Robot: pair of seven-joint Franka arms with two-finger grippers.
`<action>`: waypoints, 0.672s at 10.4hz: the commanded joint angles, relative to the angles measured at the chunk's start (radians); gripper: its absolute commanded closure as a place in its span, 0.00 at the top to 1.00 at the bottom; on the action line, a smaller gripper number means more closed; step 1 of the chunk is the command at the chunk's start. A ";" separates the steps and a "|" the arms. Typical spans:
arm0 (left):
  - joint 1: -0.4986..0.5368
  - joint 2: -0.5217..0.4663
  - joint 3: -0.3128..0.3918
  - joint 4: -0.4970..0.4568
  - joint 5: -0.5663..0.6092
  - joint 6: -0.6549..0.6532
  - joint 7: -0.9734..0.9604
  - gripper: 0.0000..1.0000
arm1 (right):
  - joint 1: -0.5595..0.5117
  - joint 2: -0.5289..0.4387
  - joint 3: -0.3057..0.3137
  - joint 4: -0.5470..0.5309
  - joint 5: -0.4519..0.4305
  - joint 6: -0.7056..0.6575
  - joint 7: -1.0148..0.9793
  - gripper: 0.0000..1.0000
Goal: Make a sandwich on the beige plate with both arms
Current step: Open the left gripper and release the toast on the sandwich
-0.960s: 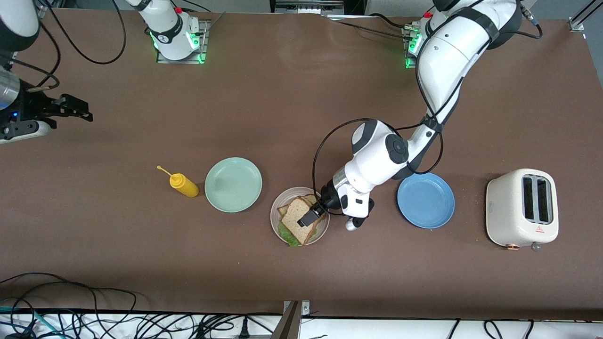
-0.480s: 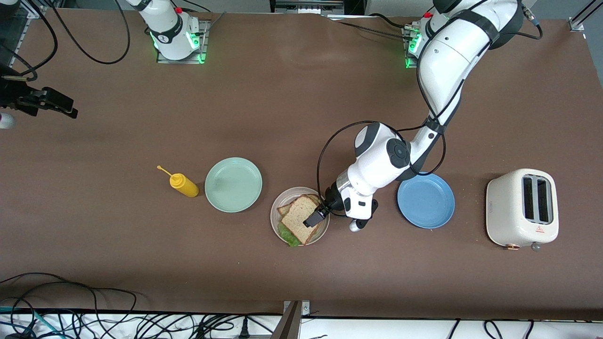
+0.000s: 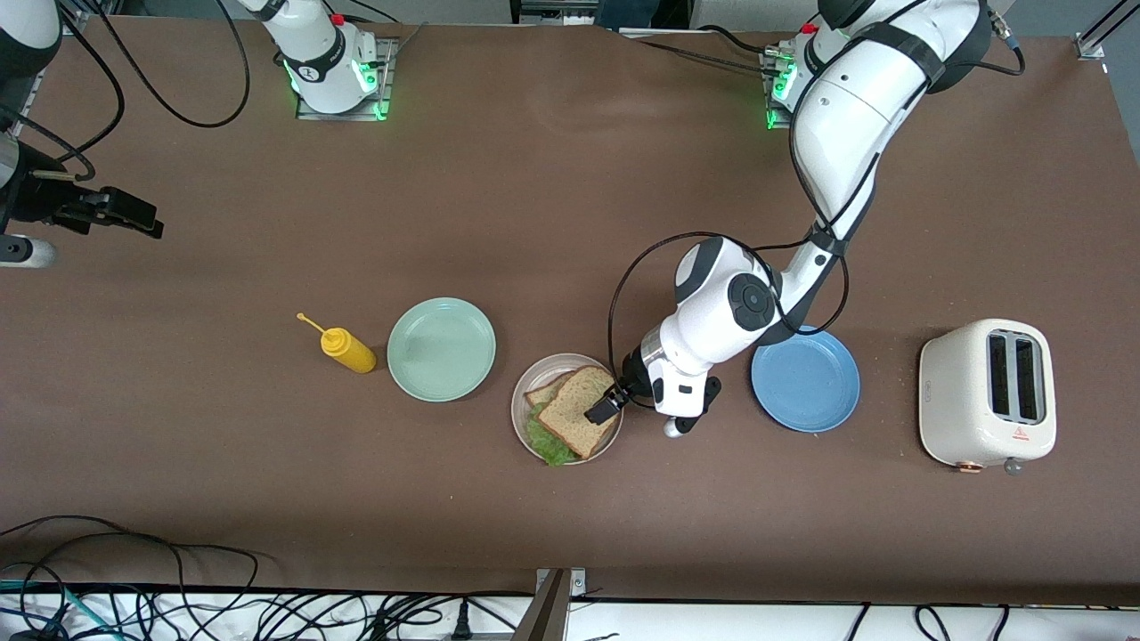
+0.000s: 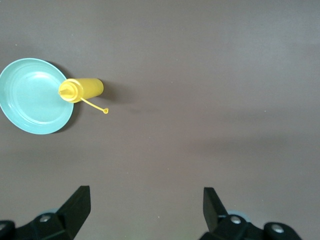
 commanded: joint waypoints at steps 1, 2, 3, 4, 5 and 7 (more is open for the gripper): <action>-0.004 -0.014 0.014 -0.005 0.039 -0.051 0.002 1.00 | 0.001 -0.016 0.000 0.012 0.015 -0.010 0.020 1.00; -0.004 -0.015 0.014 -0.005 0.043 -0.063 0.002 1.00 | 0.001 -0.013 0.000 0.012 0.015 -0.007 0.008 1.00; -0.001 -0.020 0.014 -0.005 0.050 -0.097 0.007 1.00 | 0.004 -0.015 0.000 0.014 0.013 -0.004 0.019 1.00; 0.007 -0.041 0.012 -0.005 0.096 -0.176 0.010 1.00 | 0.004 -0.011 0.000 0.014 0.015 0.008 0.020 1.00; 0.008 -0.069 0.011 -0.003 0.146 -0.253 0.010 1.00 | 0.004 -0.010 0.002 0.014 0.015 0.022 0.019 1.00; 0.036 -0.148 0.009 -0.005 0.153 -0.394 0.027 1.00 | 0.004 -0.008 0.003 0.014 0.015 0.036 0.019 1.00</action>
